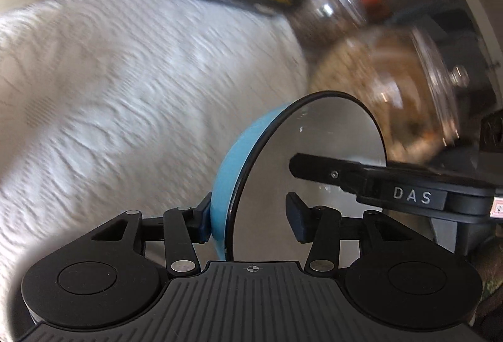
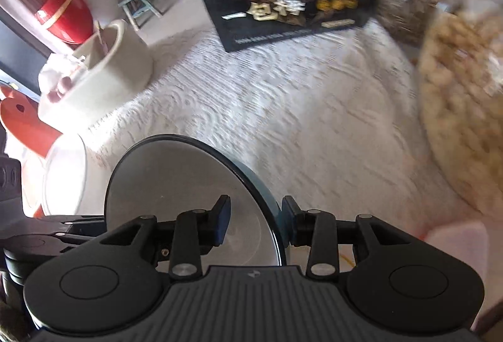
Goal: Organize plates and bowls
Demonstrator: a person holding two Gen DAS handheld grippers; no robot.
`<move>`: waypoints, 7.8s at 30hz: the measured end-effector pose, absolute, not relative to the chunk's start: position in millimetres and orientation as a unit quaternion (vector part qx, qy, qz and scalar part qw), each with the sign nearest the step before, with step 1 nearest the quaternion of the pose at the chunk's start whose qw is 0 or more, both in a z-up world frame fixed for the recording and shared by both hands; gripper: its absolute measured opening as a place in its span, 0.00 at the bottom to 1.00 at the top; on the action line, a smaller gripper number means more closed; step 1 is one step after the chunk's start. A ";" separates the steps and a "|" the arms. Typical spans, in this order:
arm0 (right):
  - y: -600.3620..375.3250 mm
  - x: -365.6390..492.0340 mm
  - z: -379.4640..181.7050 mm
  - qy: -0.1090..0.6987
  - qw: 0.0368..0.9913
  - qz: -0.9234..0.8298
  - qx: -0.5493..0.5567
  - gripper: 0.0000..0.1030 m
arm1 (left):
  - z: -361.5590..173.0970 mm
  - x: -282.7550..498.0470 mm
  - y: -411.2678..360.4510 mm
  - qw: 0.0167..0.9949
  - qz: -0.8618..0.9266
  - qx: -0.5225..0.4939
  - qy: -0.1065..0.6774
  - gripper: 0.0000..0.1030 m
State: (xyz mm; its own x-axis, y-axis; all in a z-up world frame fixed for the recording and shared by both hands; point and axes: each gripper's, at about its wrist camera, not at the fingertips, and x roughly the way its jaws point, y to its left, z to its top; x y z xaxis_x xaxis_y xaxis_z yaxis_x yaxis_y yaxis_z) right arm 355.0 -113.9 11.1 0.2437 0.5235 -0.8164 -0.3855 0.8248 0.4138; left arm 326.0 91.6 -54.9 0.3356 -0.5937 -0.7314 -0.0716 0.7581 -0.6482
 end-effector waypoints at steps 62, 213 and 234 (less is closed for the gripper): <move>83.9 283.7 73.9 0.388 0.810 0.435 -0.059 0.49 | -14.0 177.6 307.6 0.863 0.230 -0.280 0.351 0.22; -23.1 245.5 57.5 0.375 0.807 0.450 -0.079 0.56 | -7.3 93.3 173.5 0.857 0.183 -0.336 0.346 0.40; -217.1 293.0 -49.8 0.395 0.828 0.393 0.069 0.51 | -17.8 202.8 18.3 0.869 0.084 -0.193 0.448 0.43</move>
State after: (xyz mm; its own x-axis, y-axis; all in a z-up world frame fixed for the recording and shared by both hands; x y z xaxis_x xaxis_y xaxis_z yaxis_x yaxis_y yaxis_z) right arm 293.0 -217.1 -49.8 0.3792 0.7050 -0.5993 -0.5958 0.6815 0.4248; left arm 202.8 18.3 -17.8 0.5835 -0.0265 -0.8116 -0.3193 0.9115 -0.2593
